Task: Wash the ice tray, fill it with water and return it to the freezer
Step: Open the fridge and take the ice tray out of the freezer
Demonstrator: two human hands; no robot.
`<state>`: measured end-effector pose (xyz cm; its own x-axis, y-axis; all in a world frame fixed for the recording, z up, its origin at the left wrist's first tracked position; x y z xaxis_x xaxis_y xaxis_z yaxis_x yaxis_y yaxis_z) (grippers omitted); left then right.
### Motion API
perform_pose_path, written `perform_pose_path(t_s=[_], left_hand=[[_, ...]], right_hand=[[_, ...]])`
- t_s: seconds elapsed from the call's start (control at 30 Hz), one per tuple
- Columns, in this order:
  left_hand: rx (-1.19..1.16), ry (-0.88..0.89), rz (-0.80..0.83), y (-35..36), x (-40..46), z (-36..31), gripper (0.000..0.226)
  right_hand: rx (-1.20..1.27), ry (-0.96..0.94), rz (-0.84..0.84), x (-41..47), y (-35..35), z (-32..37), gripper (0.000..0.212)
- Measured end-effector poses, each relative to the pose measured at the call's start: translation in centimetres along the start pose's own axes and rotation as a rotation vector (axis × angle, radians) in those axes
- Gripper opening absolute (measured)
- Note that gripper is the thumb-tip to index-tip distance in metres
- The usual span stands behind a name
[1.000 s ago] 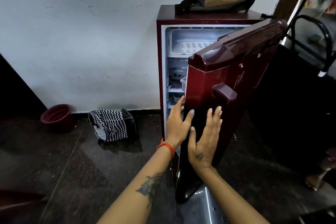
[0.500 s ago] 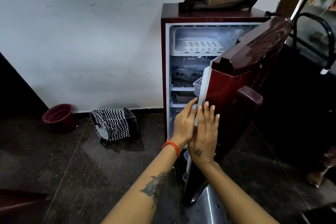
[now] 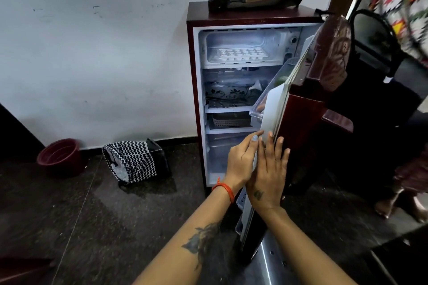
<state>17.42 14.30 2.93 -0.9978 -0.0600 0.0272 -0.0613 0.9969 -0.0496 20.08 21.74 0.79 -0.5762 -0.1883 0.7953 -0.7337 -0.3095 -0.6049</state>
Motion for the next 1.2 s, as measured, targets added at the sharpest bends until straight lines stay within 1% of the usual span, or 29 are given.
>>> perform_pose_path(t_s=[0.1,0.17,0.23,0.27,0.37,0.43,0.47,0.57,0.6,0.7,0.83,1.0,1.07,1.1,1.2], left_hand=[[-0.002,0.004,0.032,1.0,-0.5,-0.3,0.036],[-0.002,-0.002,0.025,1.5,-0.7,-0.2,0.042],[0.034,0.015,-0.008,2.2,-0.9,-0.2,0.043],[0.068,0.042,-0.047,2.5,-1.1,-0.4,0.042],[0.205,0.154,-0.232,3.4,-1.4,-1.3,0.043],[0.286,0.200,-0.273,4.3,-1.2,-1.7,0.046],[0.326,0.206,-0.251,4.9,-1.0,-1.8,0.049],[0.431,0.196,-0.120,6.9,-0.9,-1.4,0.051],[0.450,0.194,-0.099,7.5,-1.0,-1.2,0.050],[0.453,0.222,-0.116,9.2,-1.6,-1.2,0.050],[0.457,0.243,-0.149,11.8,-2.7,-1.7,0.051],[0.476,0.304,-0.138,15.8,-3.4,-2.8,0.048],[0.496,0.347,-0.113,19.2,-3.8,-3.1,0.046],[0.503,0.352,-0.106,19.8,-3.8,-2.9,0.045],[0.495,0.347,-0.097,20.6,-3.6,-2.5,0.045]], right_hand=[[0.020,-0.018,0.016,0.0,-0.5,-0.5,0.081],[0.014,-0.003,0.039,-0.2,-0.6,-1.2,0.083],[0.005,-0.008,0.061,-0.6,-0.9,-2.1,0.082],[-0.004,-0.018,0.070,-0.9,-1.2,-2.5,0.081],[-0.069,-0.060,0.099,-1.6,-1.8,-3.8,0.081],[-0.117,-0.072,0.107,-2.1,-2.2,-4.8,0.086],[-0.123,-0.070,0.103,-2.3,-2.5,-5.3,0.087],[-0.111,-0.054,0.078,-3.0,-3.3,-6.8,0.079],[-0.113,-0.045,0.075,-3.2,-3.6,-7.4,0.078],[-0.092,-0.020,0.068,-3.8,-4.8,-9.4,0.075],[-0.029,0.027,0.028,-4.5,-6.5,-12.0,0.062],[0.018,0.126,-0.003,-5.3,-8.5,-16.0,0.061],[0.025,0.174,-0.033,-5.8,-9.9,-19.0,0.064],[0.037,0.187,-0.048,-5.8,-10.2,-19.6,0.065],[0.140,0.147,-0.101,-5.0,-10.6,-19.7,0.057]])
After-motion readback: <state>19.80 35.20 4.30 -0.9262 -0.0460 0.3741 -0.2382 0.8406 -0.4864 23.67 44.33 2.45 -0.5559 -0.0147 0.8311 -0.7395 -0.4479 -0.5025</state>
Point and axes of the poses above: each hand's wrist, its own x-axis towards the middle knuckle, its own y-axis out of the palm, z = x × y, the point moved 3 cm from there along x, towards the middle knuckle, and after that the axes turned 10 degrees about -y, right-handed, at the moved point
